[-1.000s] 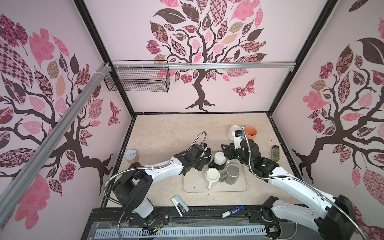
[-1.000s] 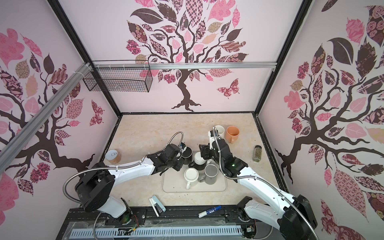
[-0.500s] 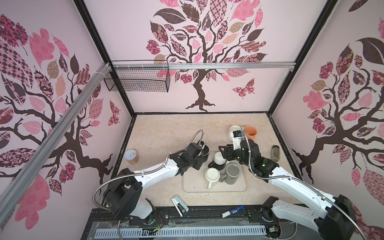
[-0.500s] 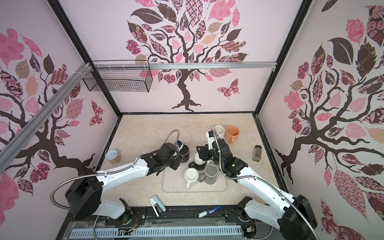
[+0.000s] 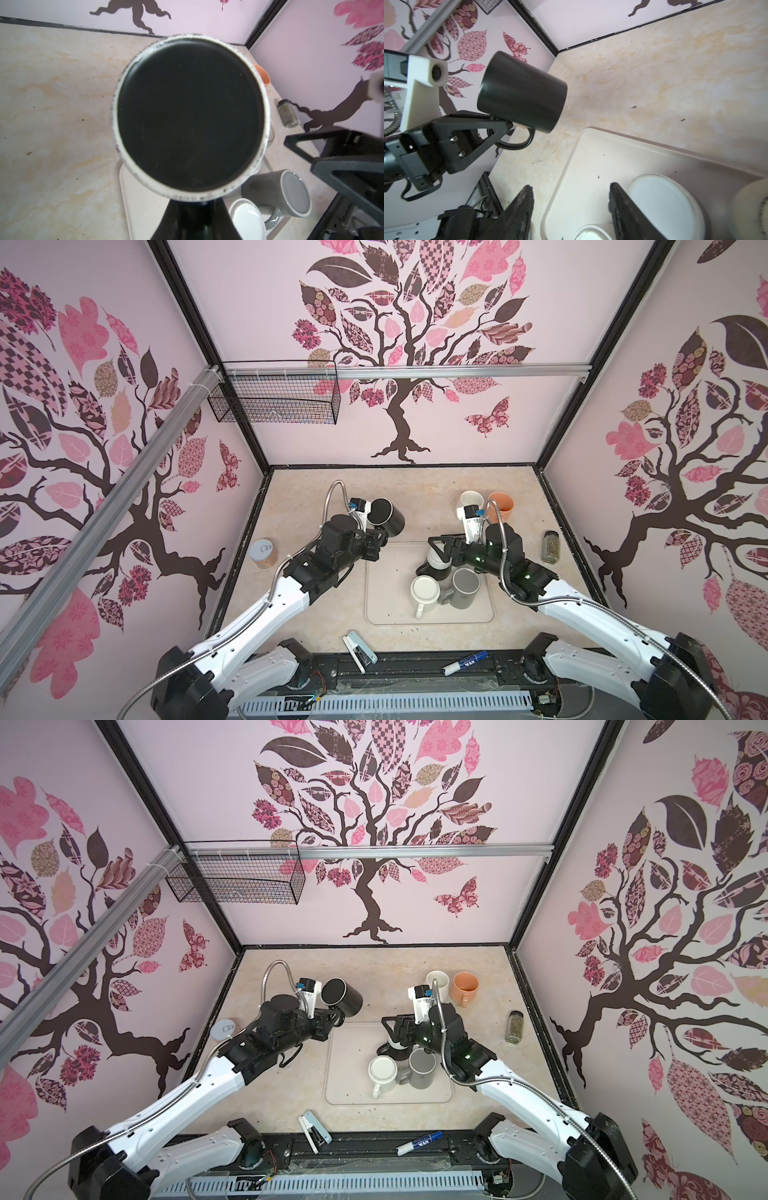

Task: Turn the mug right side up
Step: 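Lift and tilt the black mug with the left gripper while the right gripper approaches, then close the right gripper on the black mug's handle while the left gripper holds it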

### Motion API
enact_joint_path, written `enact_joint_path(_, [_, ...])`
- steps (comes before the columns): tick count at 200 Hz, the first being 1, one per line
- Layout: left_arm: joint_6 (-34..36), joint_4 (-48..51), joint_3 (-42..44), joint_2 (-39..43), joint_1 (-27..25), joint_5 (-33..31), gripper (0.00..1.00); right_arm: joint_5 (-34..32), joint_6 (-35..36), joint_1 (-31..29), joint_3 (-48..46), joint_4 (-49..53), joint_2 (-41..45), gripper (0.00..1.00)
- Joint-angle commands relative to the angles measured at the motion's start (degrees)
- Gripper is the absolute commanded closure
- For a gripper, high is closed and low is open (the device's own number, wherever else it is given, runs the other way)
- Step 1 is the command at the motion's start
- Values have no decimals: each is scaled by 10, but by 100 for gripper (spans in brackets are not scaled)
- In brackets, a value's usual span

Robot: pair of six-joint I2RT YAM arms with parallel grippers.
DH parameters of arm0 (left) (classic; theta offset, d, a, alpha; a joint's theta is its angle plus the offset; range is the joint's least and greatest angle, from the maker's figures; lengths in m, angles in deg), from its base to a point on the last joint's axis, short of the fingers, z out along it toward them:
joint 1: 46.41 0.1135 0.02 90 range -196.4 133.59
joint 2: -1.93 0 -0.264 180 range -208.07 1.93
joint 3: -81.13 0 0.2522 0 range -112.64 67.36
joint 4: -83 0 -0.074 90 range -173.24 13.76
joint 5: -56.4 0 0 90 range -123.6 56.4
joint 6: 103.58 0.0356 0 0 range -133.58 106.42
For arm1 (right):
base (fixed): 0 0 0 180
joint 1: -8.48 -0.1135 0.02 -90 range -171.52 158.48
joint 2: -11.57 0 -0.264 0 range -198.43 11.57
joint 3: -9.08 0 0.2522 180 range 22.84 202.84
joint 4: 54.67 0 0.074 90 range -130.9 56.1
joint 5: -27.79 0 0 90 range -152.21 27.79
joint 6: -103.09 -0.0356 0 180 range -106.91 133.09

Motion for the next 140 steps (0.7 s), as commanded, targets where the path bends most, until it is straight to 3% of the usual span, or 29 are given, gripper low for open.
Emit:
enact_joint_path(1, [-49, -96, 5, 46, -2, 42, 100, 58, -58, 1, -4, -82, 9, 38])
enact_joint_path(48, [-93, -142, -4, 71, -2, 84, 100, 106, -140, 1, -33, -198, -14, 38])
enact_joint_path(93, [-152, -267, 26, 56, -1, 128, 100, 152, -235, 1, -71, -378, -44, 39])
enact_joint_path(140, [-219, -373, 41, 28, 0, 182, 100, 172, -293, 0, -75, -486, -74, 39])
